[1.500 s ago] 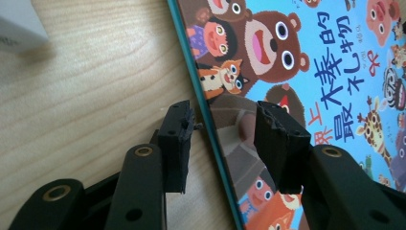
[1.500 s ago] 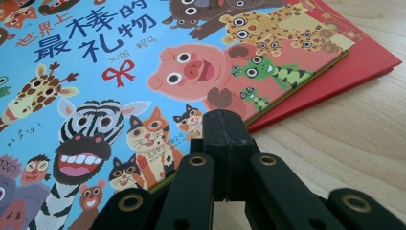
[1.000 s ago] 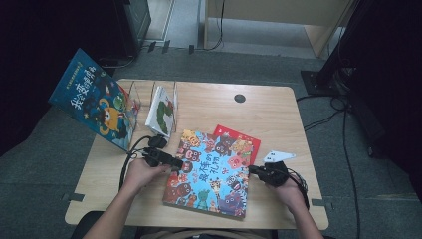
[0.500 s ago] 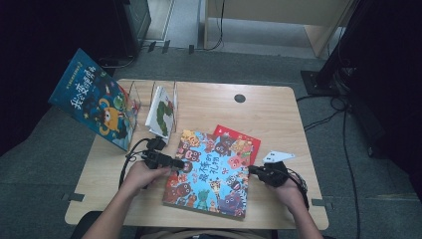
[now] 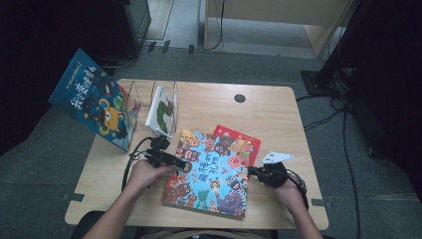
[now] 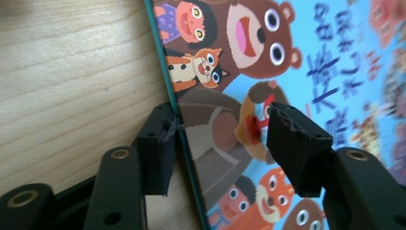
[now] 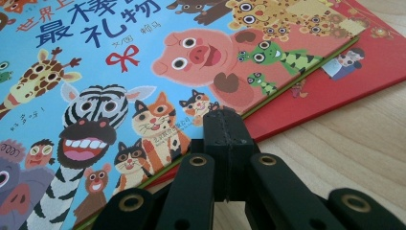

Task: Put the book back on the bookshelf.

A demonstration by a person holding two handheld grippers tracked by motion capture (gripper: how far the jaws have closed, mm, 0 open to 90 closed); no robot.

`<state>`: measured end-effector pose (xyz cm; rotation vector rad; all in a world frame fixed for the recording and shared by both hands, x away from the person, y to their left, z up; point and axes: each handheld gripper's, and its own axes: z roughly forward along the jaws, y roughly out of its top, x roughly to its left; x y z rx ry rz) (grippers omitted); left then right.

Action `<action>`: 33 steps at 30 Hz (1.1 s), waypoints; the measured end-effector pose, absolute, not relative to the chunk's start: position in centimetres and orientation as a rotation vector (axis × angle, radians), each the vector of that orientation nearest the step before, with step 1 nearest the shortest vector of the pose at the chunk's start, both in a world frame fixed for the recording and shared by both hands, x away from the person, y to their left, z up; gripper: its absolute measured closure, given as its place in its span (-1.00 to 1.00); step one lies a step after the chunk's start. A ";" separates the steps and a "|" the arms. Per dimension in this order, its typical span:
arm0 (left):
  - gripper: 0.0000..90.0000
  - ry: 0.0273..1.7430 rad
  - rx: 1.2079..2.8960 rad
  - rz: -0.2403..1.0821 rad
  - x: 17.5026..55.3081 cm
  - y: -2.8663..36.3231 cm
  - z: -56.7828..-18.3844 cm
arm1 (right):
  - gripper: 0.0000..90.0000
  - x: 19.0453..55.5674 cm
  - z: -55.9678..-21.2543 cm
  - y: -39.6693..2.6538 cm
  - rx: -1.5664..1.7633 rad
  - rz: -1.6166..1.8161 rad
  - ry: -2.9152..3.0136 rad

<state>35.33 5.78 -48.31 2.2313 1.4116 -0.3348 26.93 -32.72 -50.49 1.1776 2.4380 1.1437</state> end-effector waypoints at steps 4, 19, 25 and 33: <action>0.10 1.419 2.226 -0.357 35.8 6.1 -47.7 | 1.00 27.1 -50.5 -32.7 1.169 1.153 2.439; 0.27 1.322 1.961 -0.512 37.6 8.5 -40.0 | 1.00 27.9 -50.9 -31.2 1.152 1.195 2.431; 0.29 1.279 2.036 -0.589 38.1 6.7 -37.7 | 1.00 28.4 -51.1 -30.2 1.130 1.225 2.426; 0.33 1.273 2.096 -0.541 38.1 5.9 -35.6 | 1.00 28.9 -51.2 -29.1 1.106 1.248 2.440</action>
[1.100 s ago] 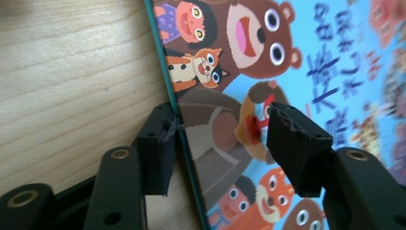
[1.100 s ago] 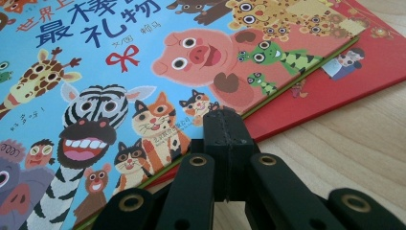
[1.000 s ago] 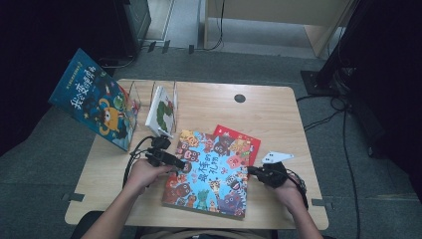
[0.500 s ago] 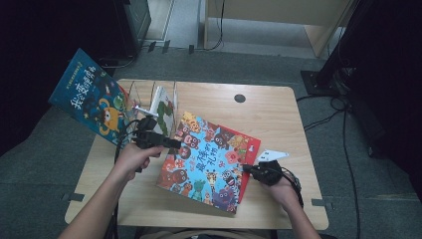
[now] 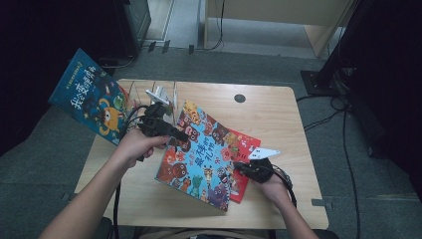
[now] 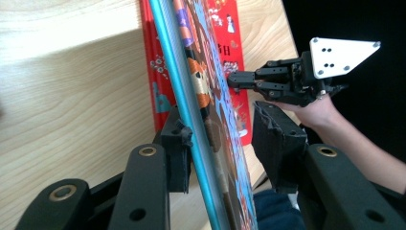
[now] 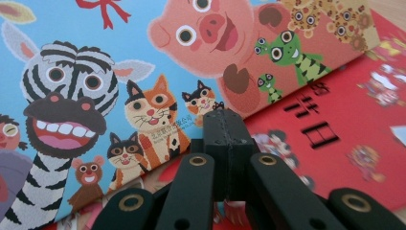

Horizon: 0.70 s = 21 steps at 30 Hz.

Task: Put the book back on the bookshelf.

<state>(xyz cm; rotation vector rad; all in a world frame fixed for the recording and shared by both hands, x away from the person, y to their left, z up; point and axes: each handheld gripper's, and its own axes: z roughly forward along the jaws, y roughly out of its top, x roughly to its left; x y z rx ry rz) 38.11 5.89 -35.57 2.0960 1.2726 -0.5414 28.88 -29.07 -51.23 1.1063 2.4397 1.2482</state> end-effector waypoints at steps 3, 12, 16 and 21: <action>0.34 1.289 2.105 -0.524 38.3 5.9 -35.1 | 1.00 29.1 -51.3 -28.6 1.098 1.272 2.456; 0.37 1.297 2.189 -0.529 38.1 4.7 -35.2 | 1.00 29.6 -51.5 -27.0 1.055 1.309 2.481; 0.47 1.292 2.183 -0.534 38.0 4.7 -35.2 | 1.00 29.7 -51.5 -26.5 1.011 1.303 2.489; 0.61 1.294 2.223 -0.541 37.9 5.2 -35.1 | 1.00 29.8 -51.5 -26.3 1.005 1.305 2.494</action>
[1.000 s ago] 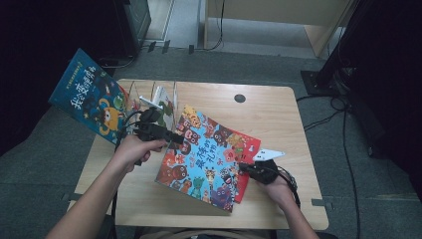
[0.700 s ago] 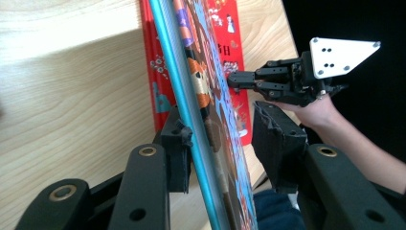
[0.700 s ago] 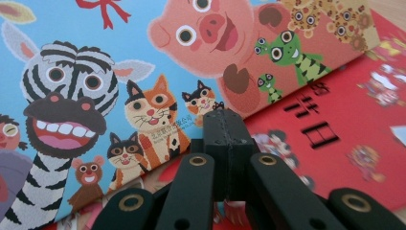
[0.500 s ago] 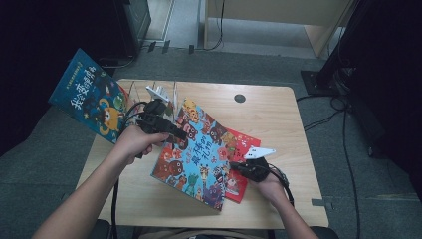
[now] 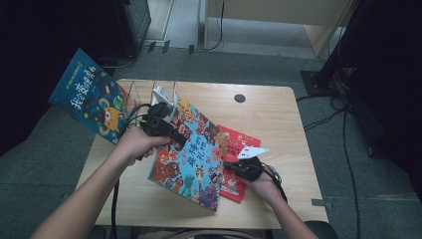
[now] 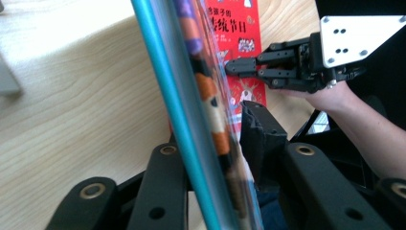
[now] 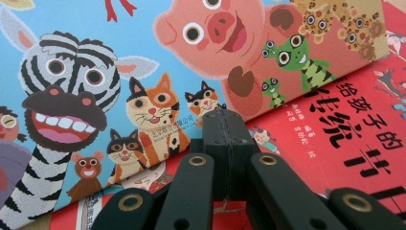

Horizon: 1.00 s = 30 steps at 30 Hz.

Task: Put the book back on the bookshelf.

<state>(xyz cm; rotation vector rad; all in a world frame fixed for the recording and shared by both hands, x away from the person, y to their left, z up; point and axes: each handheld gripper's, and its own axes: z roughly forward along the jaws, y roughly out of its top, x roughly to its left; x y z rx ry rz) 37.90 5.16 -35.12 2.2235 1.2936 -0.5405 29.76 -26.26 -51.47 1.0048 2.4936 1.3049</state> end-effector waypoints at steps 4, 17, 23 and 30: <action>0.64 1.298 2.215 -0.578 38.1 5.6 -35.3 | 0.98 29.8 -51.4 -26.0 0.979 1.293 2.500; 0.72 1.299 2.253 -0.646 39.3 5.6 -34.5 | 0.52 29.8 -51.5 -25.6 0.908 1.326 2.517; 0.76 1.325 2.251 -0.664 39.9 5.4 -34.2 | 0.31 29.6 -51.5 -25.2 0.848 1.313 2.526; 0.82 1.369 2.293 -0.714 41.1 4.8 -33.3 | 0.19 29.6 -51.4 -25.1 0.830 1.294 2.539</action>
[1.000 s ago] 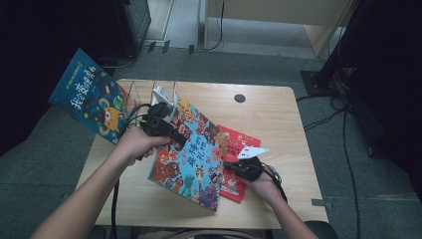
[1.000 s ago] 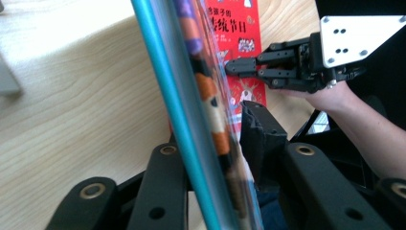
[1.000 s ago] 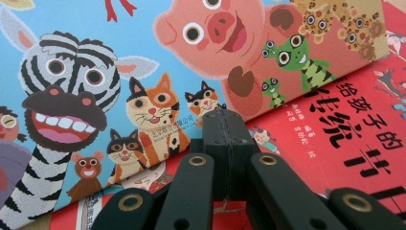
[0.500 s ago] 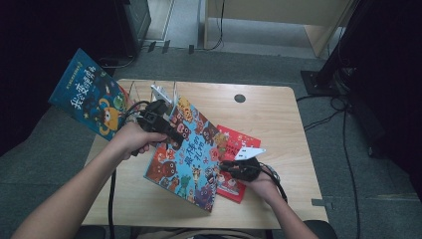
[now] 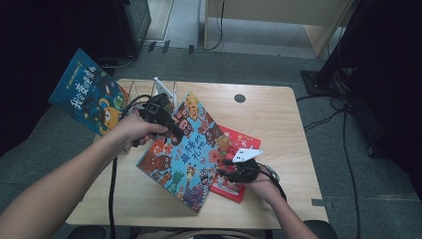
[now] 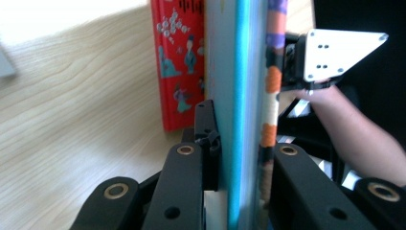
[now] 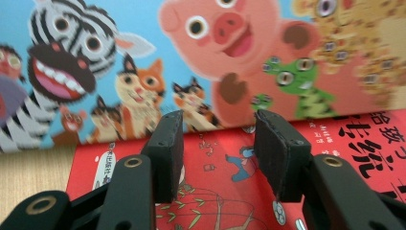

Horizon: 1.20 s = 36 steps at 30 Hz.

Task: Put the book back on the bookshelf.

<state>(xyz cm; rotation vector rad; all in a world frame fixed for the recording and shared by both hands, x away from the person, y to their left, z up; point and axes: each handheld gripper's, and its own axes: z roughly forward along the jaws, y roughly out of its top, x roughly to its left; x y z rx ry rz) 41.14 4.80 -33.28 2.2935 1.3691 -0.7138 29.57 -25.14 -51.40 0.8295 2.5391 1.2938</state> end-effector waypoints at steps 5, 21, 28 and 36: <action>0.82 1.352 2.411 -0.631 41.9 4.1 -30.4 | 0.19 29.5 -51.3 -25.1 0.817 1.280 2.547; 0.82 1.480 2.104 -0.362 44.9 15.6 -13.2 | 0.25 29.3 -51.3 -25.3 0.792 1.263 2.548; 0.82 1.684 2.004 -0.227 45.4 22.7 -10.8 | 0.28 29.2 -51.3 -25.3 0.789 1.264 2.541; 0.82 1.859 1.952 -0.138 45.5 28.8 -12.3 | 0.31 29.2 -51.3 -25.3 0.786 1.258 2.539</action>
